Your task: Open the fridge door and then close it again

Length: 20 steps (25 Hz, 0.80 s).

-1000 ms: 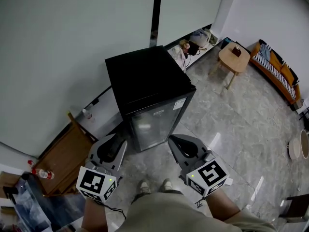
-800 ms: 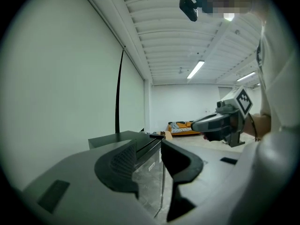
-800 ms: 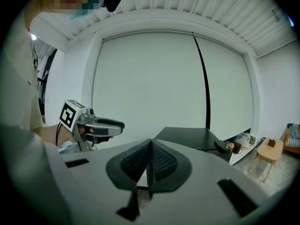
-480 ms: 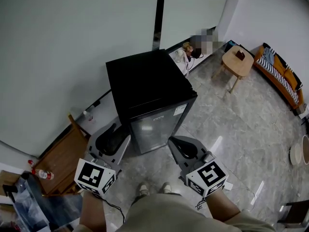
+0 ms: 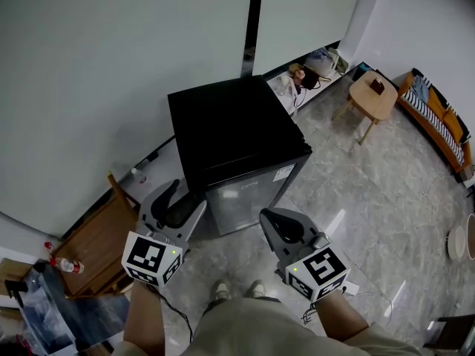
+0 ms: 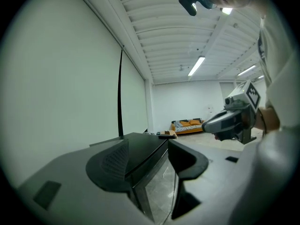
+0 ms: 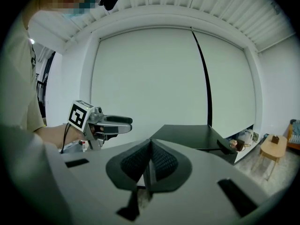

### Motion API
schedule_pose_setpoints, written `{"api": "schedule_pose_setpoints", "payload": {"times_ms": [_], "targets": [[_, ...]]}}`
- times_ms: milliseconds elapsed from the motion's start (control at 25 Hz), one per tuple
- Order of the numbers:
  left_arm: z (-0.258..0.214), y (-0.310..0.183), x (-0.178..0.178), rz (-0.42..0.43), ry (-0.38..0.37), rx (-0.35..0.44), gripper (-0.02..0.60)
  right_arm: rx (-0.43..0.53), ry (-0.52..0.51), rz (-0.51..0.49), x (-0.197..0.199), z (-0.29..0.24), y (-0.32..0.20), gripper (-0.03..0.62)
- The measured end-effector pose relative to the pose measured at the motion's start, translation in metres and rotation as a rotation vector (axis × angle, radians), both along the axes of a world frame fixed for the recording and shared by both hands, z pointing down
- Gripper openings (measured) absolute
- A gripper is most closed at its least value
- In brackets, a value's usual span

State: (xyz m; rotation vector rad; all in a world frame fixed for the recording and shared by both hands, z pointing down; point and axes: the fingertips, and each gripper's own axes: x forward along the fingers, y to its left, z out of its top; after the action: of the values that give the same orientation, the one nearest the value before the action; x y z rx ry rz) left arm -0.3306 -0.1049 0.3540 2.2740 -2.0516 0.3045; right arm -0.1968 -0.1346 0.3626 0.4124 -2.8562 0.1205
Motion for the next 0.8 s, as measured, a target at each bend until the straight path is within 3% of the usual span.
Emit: {"api": "schedule_pose_setpoints", "payload": {"times_ms": [800], "targets": [[0.098,-0.045,-0.041,-0.015,0.097,-0.171,0.252,-0.098,0.078,-0.032,-0.049,0.051,-0.026,-0.003]]}}
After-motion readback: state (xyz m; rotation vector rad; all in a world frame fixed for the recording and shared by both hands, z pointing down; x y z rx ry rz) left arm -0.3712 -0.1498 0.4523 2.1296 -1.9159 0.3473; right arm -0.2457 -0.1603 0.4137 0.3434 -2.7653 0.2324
